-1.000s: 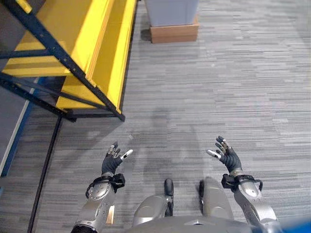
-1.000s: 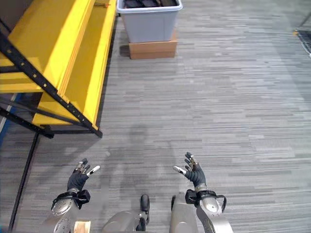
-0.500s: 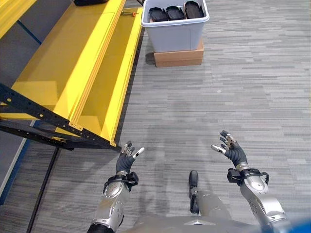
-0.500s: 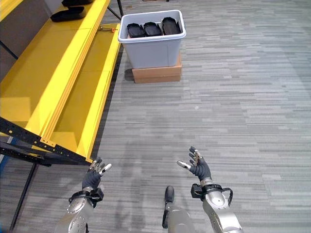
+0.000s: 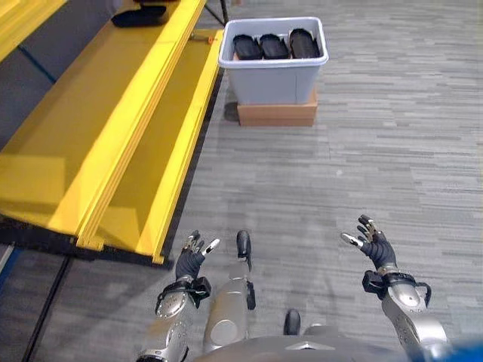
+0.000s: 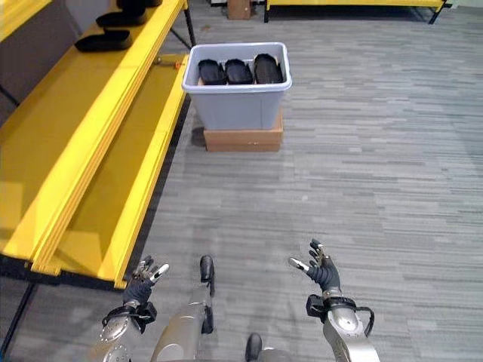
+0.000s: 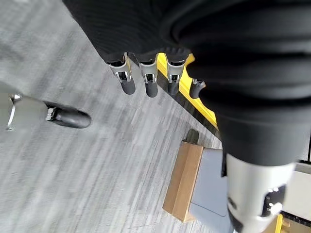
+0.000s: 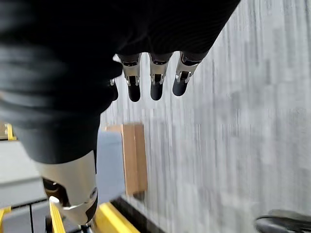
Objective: Move parts from the plastic box to the shelf.
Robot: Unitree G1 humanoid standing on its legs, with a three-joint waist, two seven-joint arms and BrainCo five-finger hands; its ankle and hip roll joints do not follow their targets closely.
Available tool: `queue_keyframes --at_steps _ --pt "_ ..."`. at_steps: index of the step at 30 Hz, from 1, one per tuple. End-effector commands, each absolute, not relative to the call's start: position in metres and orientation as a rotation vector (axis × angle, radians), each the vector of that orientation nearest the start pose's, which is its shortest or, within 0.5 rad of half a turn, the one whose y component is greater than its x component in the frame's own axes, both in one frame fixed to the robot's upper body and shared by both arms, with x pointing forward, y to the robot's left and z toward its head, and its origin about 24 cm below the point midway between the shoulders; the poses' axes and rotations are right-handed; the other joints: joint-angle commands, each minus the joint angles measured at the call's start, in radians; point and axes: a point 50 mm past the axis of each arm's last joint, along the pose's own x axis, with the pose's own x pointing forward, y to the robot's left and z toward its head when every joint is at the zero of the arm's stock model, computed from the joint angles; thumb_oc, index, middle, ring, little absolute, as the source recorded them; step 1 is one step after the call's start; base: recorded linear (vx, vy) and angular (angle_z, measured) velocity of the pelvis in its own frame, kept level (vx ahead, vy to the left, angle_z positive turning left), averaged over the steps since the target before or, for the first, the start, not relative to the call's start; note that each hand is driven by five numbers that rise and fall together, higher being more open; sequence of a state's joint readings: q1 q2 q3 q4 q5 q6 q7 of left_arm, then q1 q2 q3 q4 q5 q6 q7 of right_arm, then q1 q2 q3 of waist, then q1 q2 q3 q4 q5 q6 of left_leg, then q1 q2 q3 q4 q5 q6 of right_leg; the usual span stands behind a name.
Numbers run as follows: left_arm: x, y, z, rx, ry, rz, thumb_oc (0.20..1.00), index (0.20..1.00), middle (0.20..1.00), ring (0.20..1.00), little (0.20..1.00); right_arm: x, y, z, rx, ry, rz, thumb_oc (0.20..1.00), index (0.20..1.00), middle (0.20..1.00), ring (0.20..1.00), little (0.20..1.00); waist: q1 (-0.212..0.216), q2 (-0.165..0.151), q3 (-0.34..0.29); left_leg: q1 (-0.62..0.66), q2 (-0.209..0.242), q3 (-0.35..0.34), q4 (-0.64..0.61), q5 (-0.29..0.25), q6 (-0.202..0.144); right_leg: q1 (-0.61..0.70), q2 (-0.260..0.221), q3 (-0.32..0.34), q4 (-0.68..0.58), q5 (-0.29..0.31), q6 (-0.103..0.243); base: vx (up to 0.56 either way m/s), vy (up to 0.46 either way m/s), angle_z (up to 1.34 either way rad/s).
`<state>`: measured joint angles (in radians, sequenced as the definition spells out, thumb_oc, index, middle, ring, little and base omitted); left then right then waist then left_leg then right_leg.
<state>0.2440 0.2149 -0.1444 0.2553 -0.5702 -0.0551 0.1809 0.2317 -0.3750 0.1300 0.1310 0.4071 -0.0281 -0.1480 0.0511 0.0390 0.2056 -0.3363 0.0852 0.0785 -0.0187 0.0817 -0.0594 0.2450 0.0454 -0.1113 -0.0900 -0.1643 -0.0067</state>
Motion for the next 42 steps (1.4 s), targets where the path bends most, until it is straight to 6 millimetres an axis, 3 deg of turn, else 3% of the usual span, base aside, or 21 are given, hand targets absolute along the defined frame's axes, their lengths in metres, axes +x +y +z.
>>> queue_keyframes --at_steps 1,2,4,6,8,9,11,13,14,15,17,22,28,31,32,34,36,38,39,41,42 --pt "0.188 0.202 -0.034 -0.288 0.329 0.242 1.0 1.0 1.0 1.0 1.0 0.195 -0.208 -0.005 -0.015 0.237 -0.065 1.0 1.0 1.0 1.0 1.0 0.02 -0.03 -0.041 0.102 0.033 0.017 -0.066 0.185 -0.041 -0.034 -0.11 -0.005 0.056 0.071 0.105 0.37 0.249 -0.71" --pt "0.19 0.203 -0.031 -0.289 0.319 0.243 1.0 1.0 1.0 1.0 1.0 0.197 -0.206 -0.003 -0.008 0.222 -0.058 1.0 1.0 1.0 1.0 1.0 0.026 -0.044 -0.044 0.086 0.017 0.025 -0.013 0.153 -0.02 -0.026 -0.141 -0.005 0.079 0.065 0.118 0.42 0.331 -0.33" --pt "0.193 0.203 -0.029 -0.268 0.317 0.229 1.0 1.0 1.0 1.0 1.0 0.199 -0.197 -0.002 0.003 0.215 -0.031 1.0 1.0 1.0 1.0 1.0 0.031 -0.067 -0.048 0.077 -0.027 0.025 0.063 0.079 0.026 -0.078 -0.203 -0.003 0.208 0.138 0.146 0.34 0.332 0.12" --pt "0.198 0.205 -0.026 -0.241 0.313 0.218 1.0 1.0 1.0 1.0 1.0 0.201 -0.189 -0.004 0.027 0.22 -0.011 1.0 1.0 1.0 1.0 1.0 0.025 -0.066 -0.042 0.101 -0.075 0.018 0.059 0.046 0.068 -0.166 -0.232 0.03 0.398 0.3 0.157 0.22 0.319 0.33" --pt "0.2 0.208 -0.022 -0.207 0.297 0.21 1.0 1.0 1.0 1.0 1.0 0.201 -0.185 -0.003 0.035 0.215 0.004 1.0 1.0 1.0 1.0 1.0 -0.003 -0.035 -0.01 0.174 -0.089 0.014 0.015 0.035 0.096 -0.272 -0.234 0.034 0.613 0.387 0.148 0.28 0.434 0.35" --pt "0.199 0.212 -0.021 -0.171 0.297 0.204 1.0 1.0 1.0 1.0 1.0 0.2 -0.183 -0.006 0.041 0.229 0.009 1.0 1.0 1.0 1.0 1.0 -0.025 -0.006 0.008 0.252 -0.089 0.02 -0.048 0.019 0.103 -0.375 -0.218 -0.005 0.689 0.336 0.139 0.37 0.415 0.35" --pt "0.2 0.213 -0.021 -0.168 0.296 0.204 1.0 1.0 1.0 1.0 1.0 0.198 -0.182 -0.007 0.059 0.236 0.011 1.0 1.0 1.0 1.0 1.0 -0.057 0.006 0.026 0.304 -0.09 0.015 -0.069 0.008 0.096 -0.46 -0.16 -0.034 0.647 0.267 0.128 0.34 0.214 -0.06" --pt "0.2 0.215 -0.02 -0.171 0.292 0.213 1.0 1.0 1.0 1.0 1.0 0.198 -0.183 -0.007 0.071 0.237 0.002 1.0 1.0 1.0 1.0 1.0 -0.071 0.002 0.032 0.337 -0.096 0.011 -0.069 -0.012 0.087 -0.472 -0.146 -0.069 0.51 0.257 0.124 0.3 0.027 0.32" --pt "0.2 0.216 -0.021 -0.175 0.294 0.22 1.0 1.0 1.0 1.0 1.0 0.198 -0.183 -0.007 0.076 0.236 -0.003 1.0 1.0 1.0 1.0 1.0 -0.075 -0.004 0.033 0.354 -0.102 0.01 -0.069 -0.027 0.081 -0.471 -0.154 -0.087 0.393 0.266 0.127 0.55 -0.115 0.67" --pt "0.196 0.219 -0.025 -0.183 0.303 0.243 1.0 1.0 1.0 1.0 1.0 0.199 -0.184 -0.007 0.067 0.24 0.004 1.0 1.0 1.0 1.0 1.0 -0.081 -0.027 0.026 0.4 -0.105 0.015 -0.069 -0.064 0.057 -0.474 -0.16 -0.123 0.096 0.338 0.165 0.45 -0.114 0.4" --pt "0.195 0.22 -0.026 -0.178 0.306 0.245 1.0 1.0 1.0 1.0 1.0 0.201 -0.184 -0.007 0.059 0.236 0.008 1.0 1.0 1.0 1.0 1.0 -0.083 -0.034 0.023 0.411 -0.1 0.016 -0.069 -0.076 0.048 -0.485 -0.162 -0.13 0.024 0.367 0.18 0.33 -0.111 0.08" --pt "0.187 0.214 -0.039 -0.217 0.355 0.257 1.0 1.0 1.0 1.0 1.0 0.201 -0.185 -0.005 0.052 0.229 0.013 1.0 1.0 1.0 1.0 1.0 -0.079 -0.055 -0.016 0.479 -0.097 0.004 -0.069 -0.145 0.033 -0.468 -0.171 -0.126 0.003 0.401 0.185 0.35 -0.138 0.11" --pt "0.19 0.202 -0.039 -0.258 0.349 0.227 1.0 1.0 1.0 1.0 1.0 0.205 -0.192 0.003 0.029 0.196 0.015 1.0 1.0 1.0 1.0 1.0 -0.101 -0.018 -0.046 0.548 -0.018 -0.032 -0.004 -0.143 -0.006 -0.411 -0.124 -0.126 0.045 0.353 0.131 0.35 -0.193 0.21" --pt "0.194 0.198 -0.036 -0.295 0.334 0.232 1.0 1.0 1.0 1.0 1.0 0.206 -0.196 0.004 0.016 0.193 0.02 1.0 1.0 1.0 1.0 1.0 -0.1 -0.013 -0.048 0.501 0.016 -0.04 0.165 -0.041 -0.042 -0.369 -0.081 -0.118 0.065 0.291 0.085 0.23 -0.202 -0.19" --pt "0.194 0.198 -0.036 -0.295 0.334 0.232 1.0 1.0 1.0 1.0 1.0 0.206 -0.196 0.004 0.016 0.193 0.02 1.0 1.0 1.0 1.0 1.0 -0.101 -0.013 -0.049 0.499 0.017 -0.041 0.167 -0.042 -0.042 -0.37 -0.081 -0.119 0.065 0.29 0.084 0.26 -0.253 0.17" --pt "0.195 0.199 -0.034 -0.3 0.328 0.238 1.0 1.0 1.0 1.0 1.0 0.204 -0.204 0.006 0.004 0.192 -0.006 1.0 1.0 1.0 1.0 1.0 -0.088 -0.044 -0.024 0.381 0.03 -0.041 0.438 0.081 -0.058 -0.315 -0.078 -0.112 0.06 0.254 0.045 0.19 -0.256 -0.16" --pt "0.193 0.197 -0.036 -0.304 0.338 0.233 1.0 1.0 1.0 1.0 1.0 0.202 -0.209 0.005 -0.007 0.201 -0.027 1.0 1.0 1.0 1.0 1.0 -0.073 -0.055 -0.005 0.315 0.013 -0.012 0.476 0.045 -0.042 -0.276 -0.079 -0.115 0.051 0.23 0.038 0.17 -0.192 -0.18" --pt "0.193 0.196 -0.036 -0.299 0.34 0.227 1.0 1.0 1.0 1.0 1.0 0.202 -0.21 0.005 -0.013 0.201 -0.036 1.0 1.0 1.0 1.0 1.0 -0.063 -0.061 0.001 0.259 -0.022 -0.01 0.462 0.02 -0.031 -0.264 -0.088 -0.113 0.044 0.228 0.043 0.21 -0.093 -0.01" --pt "0.188 0.194 -0.04 -0.287 0.363 0.209 1.0 1.0 1.0 1.0 1.0 0.201 -0.214 0.005 -0.014 0.201 -0.059 1.0 1.0 1.0 1.0 1.0 -0.054 -0.069 0.003 0.168 -0.054 0.03 0.306 -0.048 0.003 -0.227 -0.095 -0.105 0.012 0.227 0.063 0.32 -0.04 -0.07" --pt "0.186 0.195 -0.04 -0.281 0.368 0.208 1.0 1.0 1.0 1.0 1.0 0.199 -0.215 0.004 -0.016 0.205 -0.068 1.0 1.0 1.0 1.0 1.0 -0.049 -0.068 0.003 0.167 -0.053 0.043 0.229 -0.034 0.004 -0.214 -0.094 -0.102 0.006 0.225 0.068 0.22 0.009 0.0" --pt "0.186 0.194 -0.042 -0.272 0.377 0.21 1.0 1.0 1.0 1.0 1.0 0.198 -0.214 0.003 -0.015 0.208 -0.072 1.0 1.0 1.0 1.0 1.0 -0.04 -0.057 0.002 0.149 -0.051 0.039 0.121 0.035 -0.009 -0.197 -0.079 -0.095 0.003 0.216 0.07 0.32 0.091 -0.04"
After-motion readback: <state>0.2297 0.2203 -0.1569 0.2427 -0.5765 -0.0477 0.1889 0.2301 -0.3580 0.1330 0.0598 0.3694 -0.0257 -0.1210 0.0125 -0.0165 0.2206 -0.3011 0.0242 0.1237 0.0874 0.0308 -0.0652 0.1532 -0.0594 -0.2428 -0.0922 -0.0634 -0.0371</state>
